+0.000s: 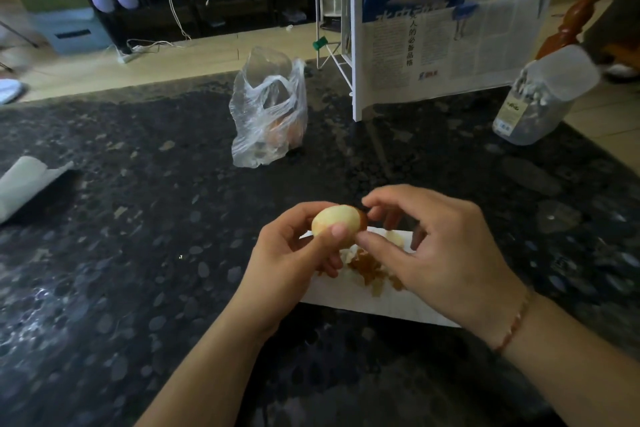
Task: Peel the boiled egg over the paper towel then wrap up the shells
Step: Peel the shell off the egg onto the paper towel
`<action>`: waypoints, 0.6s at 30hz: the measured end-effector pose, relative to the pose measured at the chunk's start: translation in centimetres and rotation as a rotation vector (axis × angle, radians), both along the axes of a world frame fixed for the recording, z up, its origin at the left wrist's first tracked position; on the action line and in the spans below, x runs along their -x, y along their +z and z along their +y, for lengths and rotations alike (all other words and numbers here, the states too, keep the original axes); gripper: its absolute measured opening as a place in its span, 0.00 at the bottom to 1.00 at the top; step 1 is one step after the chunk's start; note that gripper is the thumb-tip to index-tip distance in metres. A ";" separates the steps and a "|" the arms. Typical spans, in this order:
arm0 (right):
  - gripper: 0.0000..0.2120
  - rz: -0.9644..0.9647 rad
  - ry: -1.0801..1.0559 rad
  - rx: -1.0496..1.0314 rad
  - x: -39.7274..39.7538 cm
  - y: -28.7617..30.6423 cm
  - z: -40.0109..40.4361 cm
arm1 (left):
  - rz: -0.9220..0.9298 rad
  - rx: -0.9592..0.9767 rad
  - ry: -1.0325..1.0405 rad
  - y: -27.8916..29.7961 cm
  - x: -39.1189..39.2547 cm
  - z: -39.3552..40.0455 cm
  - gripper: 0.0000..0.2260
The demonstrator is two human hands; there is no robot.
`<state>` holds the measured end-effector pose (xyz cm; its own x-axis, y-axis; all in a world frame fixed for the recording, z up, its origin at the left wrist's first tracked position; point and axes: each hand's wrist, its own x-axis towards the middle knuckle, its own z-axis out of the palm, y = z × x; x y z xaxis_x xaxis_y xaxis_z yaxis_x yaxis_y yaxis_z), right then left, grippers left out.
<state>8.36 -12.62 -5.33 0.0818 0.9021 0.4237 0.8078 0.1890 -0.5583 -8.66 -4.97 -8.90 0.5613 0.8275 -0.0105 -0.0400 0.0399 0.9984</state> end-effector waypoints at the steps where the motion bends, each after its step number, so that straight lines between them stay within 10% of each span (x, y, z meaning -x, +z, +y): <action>1: 0.15 -0.020 0.007 0.010 0.1 0.1 0.0 | 0.013 0.001 -0.003 0.0 0.0 0.0 0.18; 18: 0.13 -0.118 -0.011 -0.122 0.6 -1.2 0.0 | 0.016 0.061 0.004 0.5 -0.1 -0.2 0.22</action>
